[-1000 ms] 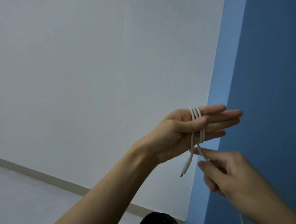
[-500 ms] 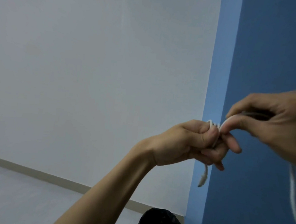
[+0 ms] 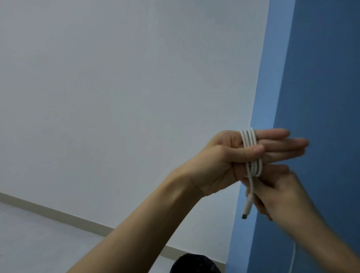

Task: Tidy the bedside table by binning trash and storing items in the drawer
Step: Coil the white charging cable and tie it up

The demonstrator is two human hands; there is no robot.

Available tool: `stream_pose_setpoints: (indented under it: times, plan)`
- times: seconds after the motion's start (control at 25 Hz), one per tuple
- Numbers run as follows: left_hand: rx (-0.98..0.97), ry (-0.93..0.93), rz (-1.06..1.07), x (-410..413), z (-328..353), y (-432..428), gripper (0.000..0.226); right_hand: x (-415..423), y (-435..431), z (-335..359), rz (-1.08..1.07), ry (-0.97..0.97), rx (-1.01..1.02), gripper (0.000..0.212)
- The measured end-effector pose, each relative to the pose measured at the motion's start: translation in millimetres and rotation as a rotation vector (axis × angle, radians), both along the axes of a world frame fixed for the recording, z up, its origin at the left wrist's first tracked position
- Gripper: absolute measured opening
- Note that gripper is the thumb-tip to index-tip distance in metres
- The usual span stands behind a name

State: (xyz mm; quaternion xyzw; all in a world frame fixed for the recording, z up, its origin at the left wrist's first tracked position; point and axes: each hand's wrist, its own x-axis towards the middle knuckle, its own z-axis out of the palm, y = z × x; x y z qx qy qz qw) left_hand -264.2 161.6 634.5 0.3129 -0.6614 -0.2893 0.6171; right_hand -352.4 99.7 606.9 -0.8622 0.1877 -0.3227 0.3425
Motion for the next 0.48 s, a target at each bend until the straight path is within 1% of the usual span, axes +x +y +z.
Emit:
stream_pose_setpoints:
  times: [0.04, 0.08, 0.16, 0.2, 0.28, 0.32, 0.4, 0.48]
  plan:
    - [-0.001, 0.018, 0.061, 2, -1, 0, 0.04, -14, 0, 3, 0.183, -0.03, -0.045, 0.045]
    - [0.006, 0.02, 0.119, 5, -2, 1, 0.04, -25, -19, 2, 0.19, -0.058, -0.169, 0.039]
    - [0.028, -0.02, 0.217, 10, -5, 2, 0.039, -32, -25, -1, 0.199, -0.006, -0.414, 0.023]
    - [0.048, -0.059, 0.253, 11, -5, 2, 0.039, -35, -29, 1, 0.163, 0.021, -0.539, 0.022]
    - [0.104, -0.147, 0.284, 14, -7, 2, 0.036, -37, -30, 7, 0.101, -0.041, -0.794, 0.024]
    - [0.136, -0.196, 0.295, 14, -9, 2, 0.033, -42, -31, 14, 0.105, -0.067, -0.887, 0.024]
    - [0.181, -0.289, 0.272, 11, -12, 0, 0.024, -53, -29, 32, 0.132, -0.09, -0.961, 0.024]
    - [0.191, -0.329, 0.173, 8, -17, -3, 0.033, -54, -33, 45, 0.191, -0.172, -0.976, 0.014]
